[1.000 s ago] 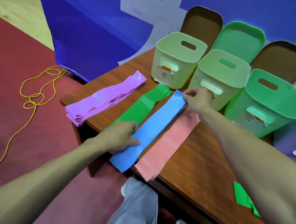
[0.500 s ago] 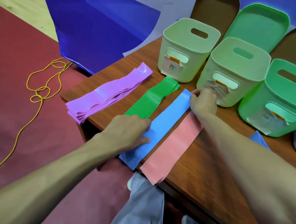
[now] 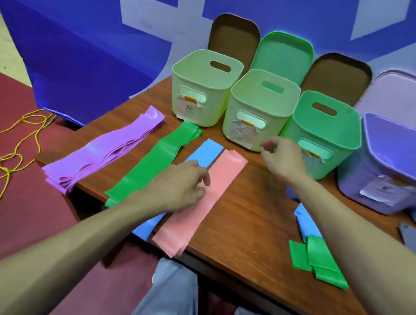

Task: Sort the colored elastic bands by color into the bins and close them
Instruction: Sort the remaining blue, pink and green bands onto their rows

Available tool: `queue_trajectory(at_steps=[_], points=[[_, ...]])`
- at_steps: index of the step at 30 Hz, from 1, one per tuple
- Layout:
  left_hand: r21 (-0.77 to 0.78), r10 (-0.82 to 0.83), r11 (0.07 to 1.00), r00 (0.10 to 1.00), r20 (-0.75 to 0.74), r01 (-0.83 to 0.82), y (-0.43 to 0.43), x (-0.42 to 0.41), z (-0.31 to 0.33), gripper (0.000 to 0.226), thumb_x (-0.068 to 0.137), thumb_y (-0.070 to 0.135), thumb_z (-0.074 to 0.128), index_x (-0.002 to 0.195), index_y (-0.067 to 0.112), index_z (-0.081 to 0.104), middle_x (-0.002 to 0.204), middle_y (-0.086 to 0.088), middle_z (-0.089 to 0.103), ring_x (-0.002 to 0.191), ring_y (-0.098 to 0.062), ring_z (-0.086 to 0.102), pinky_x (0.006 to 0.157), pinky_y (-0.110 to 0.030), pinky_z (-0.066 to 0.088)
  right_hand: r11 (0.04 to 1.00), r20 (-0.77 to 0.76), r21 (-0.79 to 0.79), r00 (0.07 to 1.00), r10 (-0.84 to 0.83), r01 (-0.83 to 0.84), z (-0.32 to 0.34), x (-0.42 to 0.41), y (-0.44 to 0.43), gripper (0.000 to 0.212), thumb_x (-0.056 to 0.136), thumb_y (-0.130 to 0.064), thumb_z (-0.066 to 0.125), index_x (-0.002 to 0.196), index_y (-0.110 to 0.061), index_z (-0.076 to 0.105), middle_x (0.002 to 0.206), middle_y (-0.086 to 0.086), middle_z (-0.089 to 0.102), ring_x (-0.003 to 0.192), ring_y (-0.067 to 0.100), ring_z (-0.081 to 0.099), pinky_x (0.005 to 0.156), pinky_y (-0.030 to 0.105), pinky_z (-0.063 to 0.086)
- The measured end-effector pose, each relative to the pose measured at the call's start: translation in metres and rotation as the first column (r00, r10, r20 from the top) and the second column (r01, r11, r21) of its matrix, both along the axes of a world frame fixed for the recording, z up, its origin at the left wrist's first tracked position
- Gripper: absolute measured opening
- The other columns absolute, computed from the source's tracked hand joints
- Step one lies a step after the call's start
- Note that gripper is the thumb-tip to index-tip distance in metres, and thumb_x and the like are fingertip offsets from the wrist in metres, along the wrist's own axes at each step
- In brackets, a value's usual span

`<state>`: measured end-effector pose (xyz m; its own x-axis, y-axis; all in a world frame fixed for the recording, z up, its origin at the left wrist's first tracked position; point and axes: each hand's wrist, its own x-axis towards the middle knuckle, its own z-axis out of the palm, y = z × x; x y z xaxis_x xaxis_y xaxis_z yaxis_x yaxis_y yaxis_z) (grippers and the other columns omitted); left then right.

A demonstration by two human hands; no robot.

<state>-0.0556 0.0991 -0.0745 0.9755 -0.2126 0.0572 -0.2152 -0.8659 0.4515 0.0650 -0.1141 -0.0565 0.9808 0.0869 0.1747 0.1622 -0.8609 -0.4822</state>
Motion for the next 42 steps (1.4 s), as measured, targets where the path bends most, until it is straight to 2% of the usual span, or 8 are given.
queue_trajectory(at_steps=[6,12,17,20,25,31,36,42], points=[[-0.301,-0.103,0.951,0.992,-0.08,0.074,-0.065,0.01,0.001,0.017,0.091,0.018,0.057,0.106,0.019,0.063,0.107,0.003,0.063,0.102,-0.011,0.058,0.091,-0.022,0.043,0.987,-0.061,0.066,0.988,-0.14,0.144,-0.002,-0.045,-0.105,0.023,0.085,-0.01,0.058,0.103,-0.012,0.072,0.106,0.006,0.072,0.104,0.02,0.064,0.079,0.019,0.038],[-0.292,-0.149,0.95,0.983,-0.111,0.111,-0.127,0.039,-0.012,0.029,0.094,0.023,0.051,0.123,0.018,0.055,0.118,0.002,0.06,0.103,-0.011,0.056,0.093,-0.024,0.043,0.922,-0.164,0.233,0.947,-0.277,0.31,-0.038,-0.065,-0.181,0.013,0.089,-0.026,0.061,0.091,-0.02,0.072,0.098,0.004,0.073,0.098,0.021,0.065,0.08,0.028,0.043],[-0.289,-0.118,0.953,0.991,-0.065,0.094,-0.164,0.08,-0.019,0.045,0.094,0.005,0.044,0.138,0.014,0.039,0.124,-0.008,0.057,0.103,-0.021,0.06,0.096,-0.034,0.045,0.761,-0.269,0.524,0.922,-0.279,0.383,-0.068,-0.075,-0.215,0.015,0.093,-0.024,0.056,0.095,-0.021,0.071,0.101,0.001,0.072,0.099,0.014,0.063,0.099,0.033,0.046],[-0.194,-0.084,0.979,0.993,-0.079,0.068,-0.177,0.103,-0.026,0.049,0.092,0.007,0.051,0.138,0.02,0.042,0.124,-0.005,0.056,0.108,-0.022,0.057,0.1,-0.04,0.042,0.71,-0.267,0.599,0.928,-0.259,0.371,-0.07,-0.074,-0.215,0.019,0.095,-0.026,0.052,0.098,-0.019,0.07,0.101,-0.001,0.071,0.095,0.011,0.061,0.092,0.026,0.045],[-0.283,-0.11,0.955,0.992,-0.064,0.087,-0.185,0.118,-0.036,0.013,0.086,0.021,0.066,0.08,0.032,0.061,0.101,-0.001,0.066,0.092,-0.017,0.062,0.089,-0.031,0.048,0.746,-0.248,0.583,0.944,-0.216,0.323,-0.075,-0.075,-0.217,0.024,0.094,-0.032,0.054,0.105,-0.018,0.07,0.102,-0.009,0.067,0.098,0.006,0.057,0.077,0.015,0.04],[-0.448,-0.193,0.877,0.981,0.003,0.173,-0.195,0.098,0.001,0.009,0.093,0.015,0.054,0.085,0.02,0.055,0.074,0.006,0.06,0.067,0.0,0.056,0.065,-0.016,0.043,0.757,-0.26,0.566,0.942,-0.211,0.326,-0.074,-0.077,-0.218,0.025,0.093,-0.034,0.054,0.107,-0.02,0.069,0.107,-0.011,0.066,0.103,0.006,0.057,0.083,0.019,0.038],[-0.424,-0.355,0.834,0.931,0.079,0.354,-0.183,0.079,0.061,0.003,0.092,0.014,0.057,0.092,0.015,0.061,0.069,-0.005,0.058,0.053,-0.013,0.057,0.055,-0.027,0.048,0.743,-0.282,0.55,0.923,-0.263,0.38,-0.046,-0.077,-0.206,0.021,0.093,-0.036,0.052,0.085,-0.024,0.068,0.094,-0.005,0.071,0.096,0.017,0.064,0.091,0.036,0.049],[-0.308,-0.401,0.834,0.887,0.23,0.457,-0.171,0.064,0.124,0.009,0.082,0.017,0.071,0.091,0.019,0.067,0.062,0.008,0.055,0.052,-0.002,0.045,0.052,-0.014,0.035,0.739,-0.049,0.673,0.999,0.01,0.026,0.056,-0.094,-0.161,0.018,0.097,-0.024,0.05,0.105,-0.017,0.065,0.098,0.002,0.069,0.096,0.014,0.062,0.085,0.034,0.05]])
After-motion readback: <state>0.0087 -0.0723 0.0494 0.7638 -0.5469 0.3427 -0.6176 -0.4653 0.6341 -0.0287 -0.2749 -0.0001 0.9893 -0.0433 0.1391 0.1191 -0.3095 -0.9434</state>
